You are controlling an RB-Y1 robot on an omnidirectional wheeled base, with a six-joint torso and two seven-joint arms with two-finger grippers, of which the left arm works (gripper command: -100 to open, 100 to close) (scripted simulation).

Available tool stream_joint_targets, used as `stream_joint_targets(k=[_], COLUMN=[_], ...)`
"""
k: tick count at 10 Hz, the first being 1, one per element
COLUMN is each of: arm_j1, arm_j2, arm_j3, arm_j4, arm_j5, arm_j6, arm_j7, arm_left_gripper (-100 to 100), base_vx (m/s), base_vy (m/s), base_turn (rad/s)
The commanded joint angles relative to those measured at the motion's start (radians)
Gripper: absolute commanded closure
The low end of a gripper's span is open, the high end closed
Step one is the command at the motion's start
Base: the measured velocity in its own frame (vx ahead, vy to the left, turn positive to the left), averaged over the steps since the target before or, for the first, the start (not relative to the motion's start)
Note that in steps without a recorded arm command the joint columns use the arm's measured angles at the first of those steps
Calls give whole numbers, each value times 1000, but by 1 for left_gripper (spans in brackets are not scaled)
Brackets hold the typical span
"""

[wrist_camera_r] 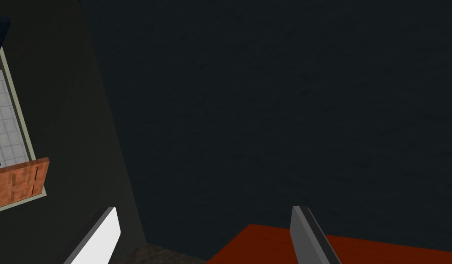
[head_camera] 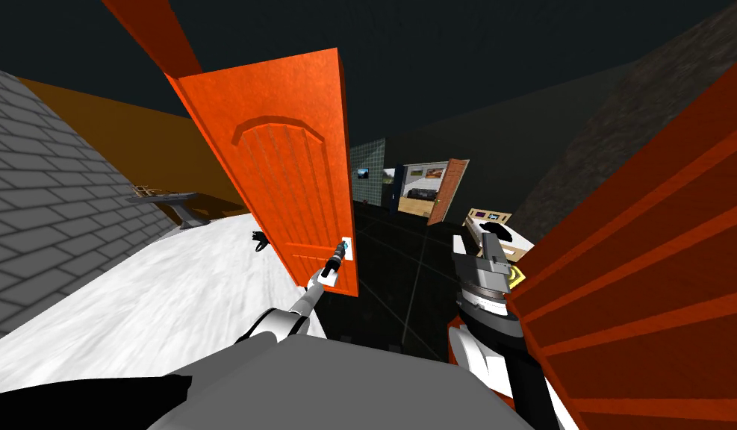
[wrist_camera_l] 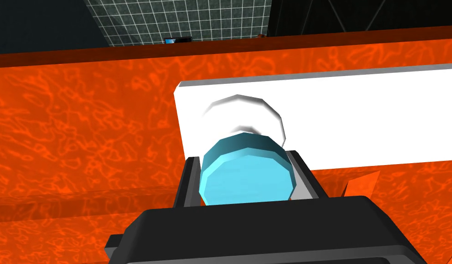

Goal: Push the door open

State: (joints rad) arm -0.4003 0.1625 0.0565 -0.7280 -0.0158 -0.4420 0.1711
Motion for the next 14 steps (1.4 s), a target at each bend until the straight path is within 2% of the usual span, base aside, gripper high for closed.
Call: stream_joint_targets(k=[1,3,4,11,12,14], arm_j1=[-6,-4,-4,4,4,6], arm_j2=[7,13,13,38,38,47], arm_j3=[15,34,34,110,110,139], arm_j4=[9,12,12,23,23,27], arm_j5=[4,10,10,33,33,41], arm_j6=[-7,-7,-7,-10,-10,-11], arm_j7=[-5,-12,-12,-40,-40,-50], arm_left_gripper=[100,100,100,100,100,100], base_vx=[174,184,118,190,123,173], base_vy=[-75,-63,-49,-93,-56,-93], base_turn=[53,39,21,60,6,66])
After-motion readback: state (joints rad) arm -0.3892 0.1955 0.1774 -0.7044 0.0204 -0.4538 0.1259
